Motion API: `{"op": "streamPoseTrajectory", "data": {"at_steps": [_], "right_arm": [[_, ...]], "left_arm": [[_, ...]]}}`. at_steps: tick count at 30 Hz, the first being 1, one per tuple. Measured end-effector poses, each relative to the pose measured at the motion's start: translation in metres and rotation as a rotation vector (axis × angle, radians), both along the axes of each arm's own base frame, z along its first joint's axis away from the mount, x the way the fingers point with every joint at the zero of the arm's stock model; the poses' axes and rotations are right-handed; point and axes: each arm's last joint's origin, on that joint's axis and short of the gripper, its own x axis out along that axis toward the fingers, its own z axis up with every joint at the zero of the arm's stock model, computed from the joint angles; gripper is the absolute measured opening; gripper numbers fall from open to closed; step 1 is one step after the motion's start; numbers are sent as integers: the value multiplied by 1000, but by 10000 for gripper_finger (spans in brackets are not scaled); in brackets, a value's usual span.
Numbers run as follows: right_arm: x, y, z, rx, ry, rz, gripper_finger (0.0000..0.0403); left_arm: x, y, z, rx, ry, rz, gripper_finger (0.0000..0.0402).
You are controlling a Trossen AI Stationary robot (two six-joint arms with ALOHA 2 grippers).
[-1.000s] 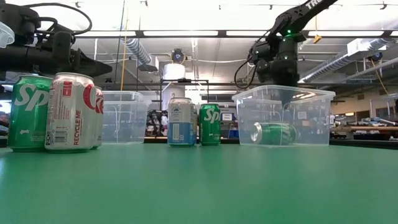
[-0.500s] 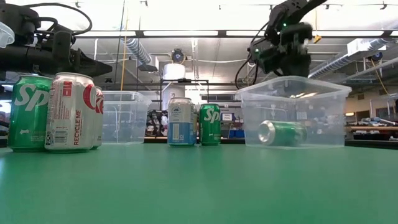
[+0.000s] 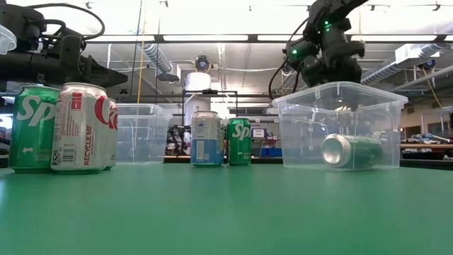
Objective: Sort soda cans
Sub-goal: Put the green soda can into the top right transparent bin
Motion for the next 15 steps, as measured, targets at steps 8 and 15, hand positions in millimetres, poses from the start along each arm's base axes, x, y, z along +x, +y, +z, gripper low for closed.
{"op": "streamPoseTrajectory", "data": {"at_steps": [8, 15], "right_arm": [[-1, -33, -2, -133, -217, 230, 6], [-5, -37, -7, -48, -303, 345, 15]], "left_arm": [[0, 0, 0, 0, 0, 0, 10], [0, 0, 0, -2, 3, 0, 10]]}}
